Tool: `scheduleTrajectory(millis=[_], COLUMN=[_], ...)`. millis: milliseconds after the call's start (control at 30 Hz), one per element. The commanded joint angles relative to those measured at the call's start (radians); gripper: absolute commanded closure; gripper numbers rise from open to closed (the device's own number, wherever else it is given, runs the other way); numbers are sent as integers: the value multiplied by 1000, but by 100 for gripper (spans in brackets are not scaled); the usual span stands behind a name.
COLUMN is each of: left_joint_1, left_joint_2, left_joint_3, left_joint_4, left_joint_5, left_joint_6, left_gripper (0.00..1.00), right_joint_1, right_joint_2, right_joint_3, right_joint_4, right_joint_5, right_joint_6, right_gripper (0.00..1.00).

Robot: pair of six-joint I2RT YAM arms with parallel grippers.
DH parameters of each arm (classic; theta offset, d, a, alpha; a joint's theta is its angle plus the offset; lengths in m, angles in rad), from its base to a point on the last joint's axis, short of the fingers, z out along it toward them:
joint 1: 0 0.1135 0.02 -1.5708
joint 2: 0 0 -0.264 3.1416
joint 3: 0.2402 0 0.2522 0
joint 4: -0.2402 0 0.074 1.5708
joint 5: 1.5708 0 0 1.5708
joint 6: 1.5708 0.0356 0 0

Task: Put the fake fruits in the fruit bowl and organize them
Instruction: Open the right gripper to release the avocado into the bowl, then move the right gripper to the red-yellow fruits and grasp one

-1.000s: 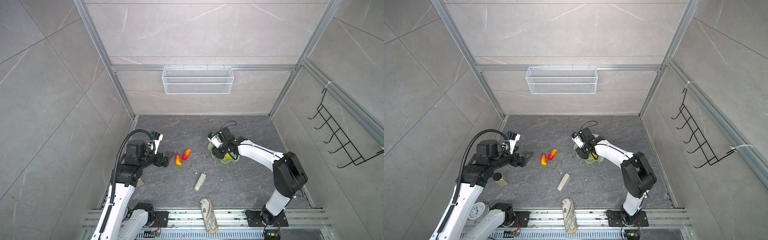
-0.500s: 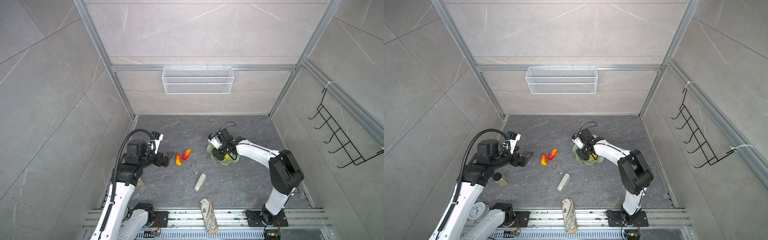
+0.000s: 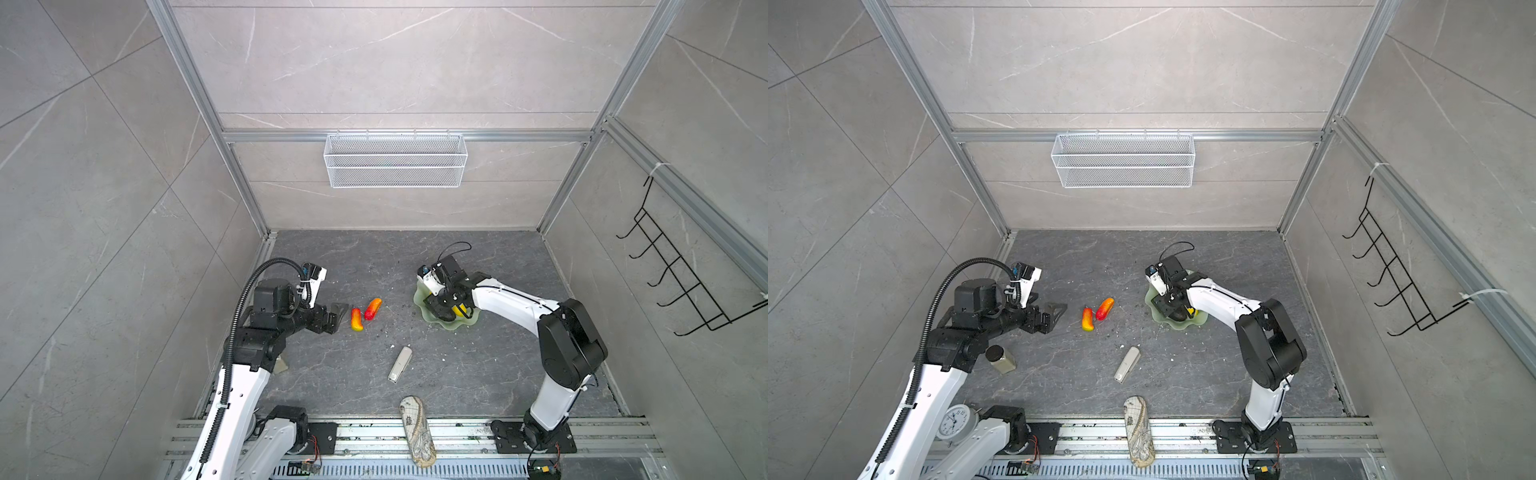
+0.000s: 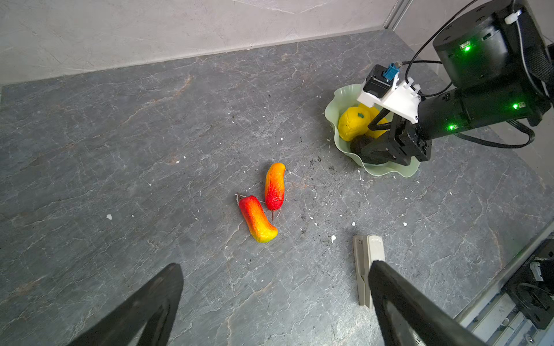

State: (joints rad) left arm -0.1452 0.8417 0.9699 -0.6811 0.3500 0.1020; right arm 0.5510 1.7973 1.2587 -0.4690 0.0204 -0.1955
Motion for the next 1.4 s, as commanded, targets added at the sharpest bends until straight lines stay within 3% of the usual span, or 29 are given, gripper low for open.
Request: scheduleTrajectory(millis=[0, 133, 267, 433, 833, 1367], left_joint_1=[6, 5, 6, 5, 6, 5], left_joint_2=[-2, -2, -4, -4, -8, -10], left_joint_3=[0, 0, 0, 0, -1, -2], left_joint_4=[5, 5, 5, 5, 5, 5], left_joint_5=[27, 26, 27, 26, 23, 20], left_joint_6=[18, 18, 18, 16, 16, 17], left_gripper=[0, 0, 0, 0, 0, 0], right_joint_1=[-3, -1, 7, 54, 222, 245], right_joint_2=[-10, -69, -129, -142, 79, 352], right_joint_3=[30, 50, 78, 115, 286, 494], right_joint_4=[-35, -72, -106, -97, -20, -37], right_joint_5=[15, 1, -41, -57, -100, -154], right_joint_6=[7, 8, 13, 36, 115, 120], right_gripper=[36, 35, 25, 0, 0, 0])
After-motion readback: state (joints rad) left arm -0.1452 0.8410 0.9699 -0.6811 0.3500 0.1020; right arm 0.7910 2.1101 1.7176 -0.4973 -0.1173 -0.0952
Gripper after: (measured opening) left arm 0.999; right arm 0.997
